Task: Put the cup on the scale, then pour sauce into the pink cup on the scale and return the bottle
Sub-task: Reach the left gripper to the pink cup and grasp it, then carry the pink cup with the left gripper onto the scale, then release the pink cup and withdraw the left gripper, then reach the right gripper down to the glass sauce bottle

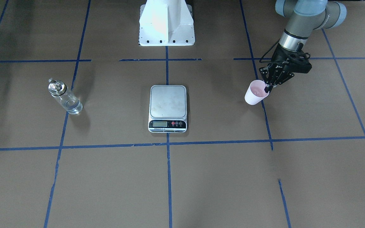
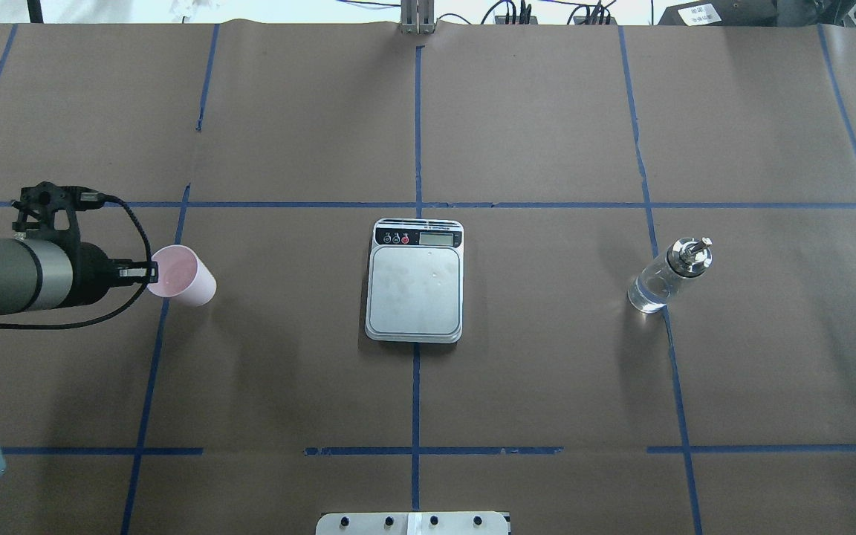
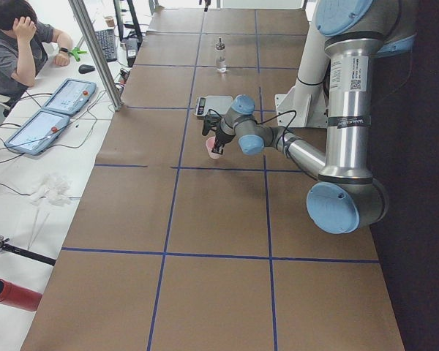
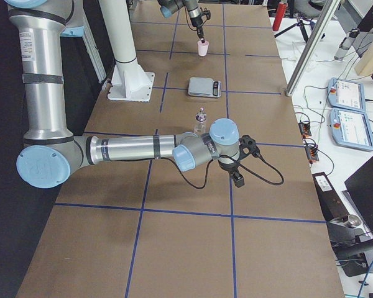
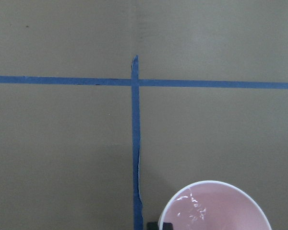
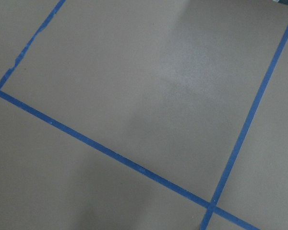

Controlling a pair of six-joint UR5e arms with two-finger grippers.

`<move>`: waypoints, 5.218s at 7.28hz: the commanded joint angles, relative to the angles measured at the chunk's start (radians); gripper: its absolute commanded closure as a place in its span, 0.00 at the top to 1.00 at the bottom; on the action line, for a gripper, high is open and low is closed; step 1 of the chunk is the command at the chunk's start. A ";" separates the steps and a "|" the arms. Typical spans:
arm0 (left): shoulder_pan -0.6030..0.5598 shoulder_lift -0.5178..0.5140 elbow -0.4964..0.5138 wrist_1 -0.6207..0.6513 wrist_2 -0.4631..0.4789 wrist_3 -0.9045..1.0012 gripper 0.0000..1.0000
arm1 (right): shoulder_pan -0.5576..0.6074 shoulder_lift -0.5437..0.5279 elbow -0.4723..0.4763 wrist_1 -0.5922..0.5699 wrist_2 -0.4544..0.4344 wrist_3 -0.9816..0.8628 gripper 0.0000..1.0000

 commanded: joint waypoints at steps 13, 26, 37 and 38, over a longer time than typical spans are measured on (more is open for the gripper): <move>0.201 -0.701 0.268 0.457 0.153 -0.211 0.15 | 0.000 0.000 0.000 0.000 0.002 0.002 1.00; -0.624 -0.074 -0.027 0.408 -0.265 1.200 1.00 | -0.410 0.012 0.541 -0.012 -0.151 1.149 1.00; -1.001 0.186 0.293 0.334 -0.664 1.297 1.00 | -1.144 -0.299 0.526 0.347 -1.165 1.356 1.00; -1.001 0.185 0.285 0.317 -0.664 1.295 1.00 | -1.152 -0.264 0.431 0.415 -1.189 1.350 1.00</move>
